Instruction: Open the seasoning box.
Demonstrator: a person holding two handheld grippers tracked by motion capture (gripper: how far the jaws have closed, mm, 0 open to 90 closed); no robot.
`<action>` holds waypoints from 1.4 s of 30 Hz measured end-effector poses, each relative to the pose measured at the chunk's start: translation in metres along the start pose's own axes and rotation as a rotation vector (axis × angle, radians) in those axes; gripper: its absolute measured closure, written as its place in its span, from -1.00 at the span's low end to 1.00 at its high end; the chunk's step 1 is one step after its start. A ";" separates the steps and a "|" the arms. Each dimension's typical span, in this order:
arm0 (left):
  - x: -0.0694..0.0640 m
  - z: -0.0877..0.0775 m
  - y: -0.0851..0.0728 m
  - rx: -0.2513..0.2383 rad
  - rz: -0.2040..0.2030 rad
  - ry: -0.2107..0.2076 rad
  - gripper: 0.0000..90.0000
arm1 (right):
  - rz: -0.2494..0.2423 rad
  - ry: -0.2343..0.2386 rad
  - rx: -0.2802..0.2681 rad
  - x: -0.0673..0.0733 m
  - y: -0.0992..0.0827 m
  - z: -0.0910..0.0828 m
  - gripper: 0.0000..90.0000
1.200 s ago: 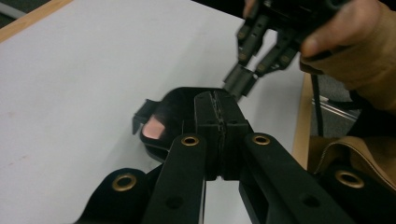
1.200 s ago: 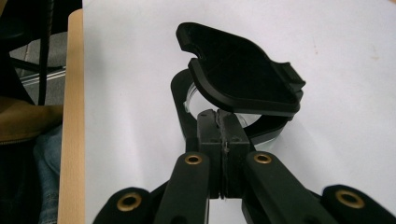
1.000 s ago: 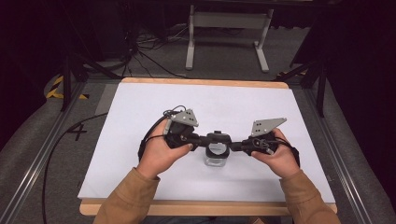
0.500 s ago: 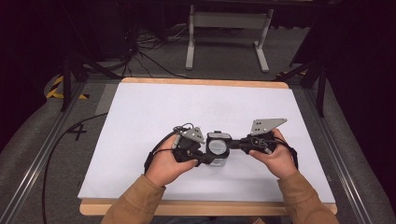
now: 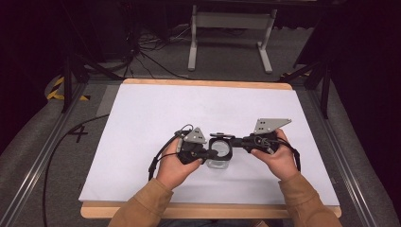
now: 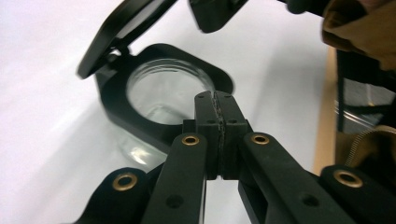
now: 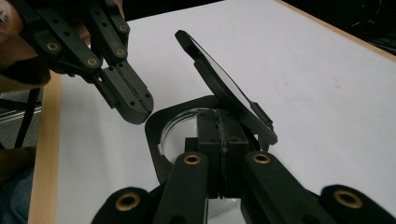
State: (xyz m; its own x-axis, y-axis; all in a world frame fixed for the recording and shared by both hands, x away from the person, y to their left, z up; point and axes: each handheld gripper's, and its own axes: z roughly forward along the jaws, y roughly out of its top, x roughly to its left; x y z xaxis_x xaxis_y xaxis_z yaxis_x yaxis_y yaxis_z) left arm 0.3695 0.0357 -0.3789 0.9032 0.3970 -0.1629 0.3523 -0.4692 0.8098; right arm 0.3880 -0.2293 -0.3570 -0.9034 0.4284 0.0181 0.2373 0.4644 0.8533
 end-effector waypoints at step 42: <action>-0.003 0.009 -0.008 -0.050 -0.029 0.007 1.00 | 0.011 -0.107 -0.186 -0.036 0.000 0.023 1.00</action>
State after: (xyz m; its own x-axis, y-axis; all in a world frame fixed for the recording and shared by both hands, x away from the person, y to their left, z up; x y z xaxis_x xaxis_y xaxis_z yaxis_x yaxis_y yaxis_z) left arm 0.3657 0.0313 -0.3897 0.8911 0.4155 -0.1826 0.3654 -0.4179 0.8318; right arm 0.4287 -0.2269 -0.3697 -0.8558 0.5170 -0.0195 0.1674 0.3124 0.9351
